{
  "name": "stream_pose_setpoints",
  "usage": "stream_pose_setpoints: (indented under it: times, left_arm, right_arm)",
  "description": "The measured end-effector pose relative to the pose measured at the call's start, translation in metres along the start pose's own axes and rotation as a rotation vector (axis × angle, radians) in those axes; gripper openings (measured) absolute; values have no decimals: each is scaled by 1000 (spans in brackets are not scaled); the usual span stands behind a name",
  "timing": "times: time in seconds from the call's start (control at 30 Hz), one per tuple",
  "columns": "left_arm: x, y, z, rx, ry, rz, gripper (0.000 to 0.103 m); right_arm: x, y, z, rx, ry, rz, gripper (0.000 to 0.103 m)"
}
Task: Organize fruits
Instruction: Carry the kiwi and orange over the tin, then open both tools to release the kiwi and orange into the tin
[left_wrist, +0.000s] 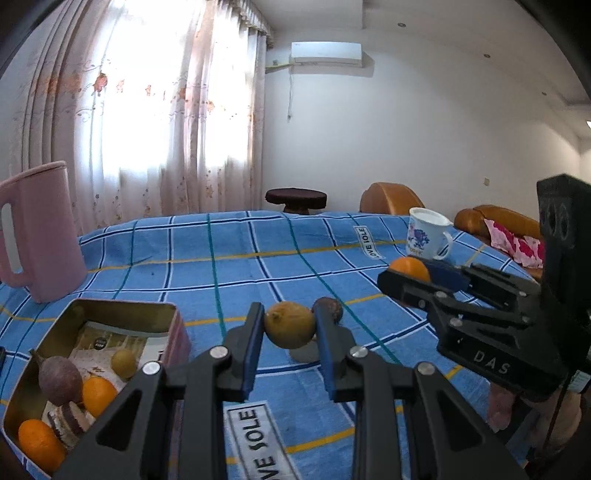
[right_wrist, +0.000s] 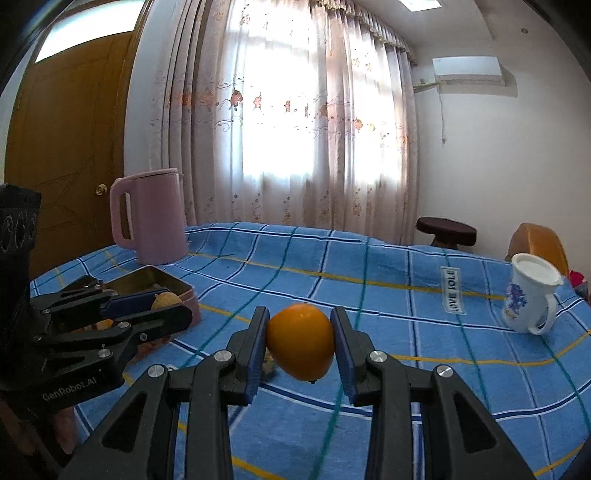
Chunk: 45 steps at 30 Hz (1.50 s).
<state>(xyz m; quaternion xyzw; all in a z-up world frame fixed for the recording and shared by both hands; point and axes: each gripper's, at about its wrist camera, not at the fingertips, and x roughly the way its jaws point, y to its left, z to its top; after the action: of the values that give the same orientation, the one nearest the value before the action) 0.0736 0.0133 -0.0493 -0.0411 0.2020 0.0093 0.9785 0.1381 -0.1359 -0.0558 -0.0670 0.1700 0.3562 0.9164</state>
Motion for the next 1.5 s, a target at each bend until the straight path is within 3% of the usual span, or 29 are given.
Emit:
stream_pose_setpoints:
  times: [0.33, 0.8, 1.07, 1.5]
  left_arm:
    - [-33, 53, 3, -81, -38, 69, 29]
    - [-63, 127, -7, -164, -16, 202, 29]
    - [-64, 144, -17, -183, 27, 242, 29]
    - [-55, 153, -30, -195, 89, 236, 29]
  right_arm:
    - [22, 61, 15, -74, 28, 117, 36]
    - [49, 136, 25, -167, 68, 256, 36]
    - [68, 165, 18, -212, 130, 281, 36]
    - [82, 177, 7, -244, 210, 285, 36]
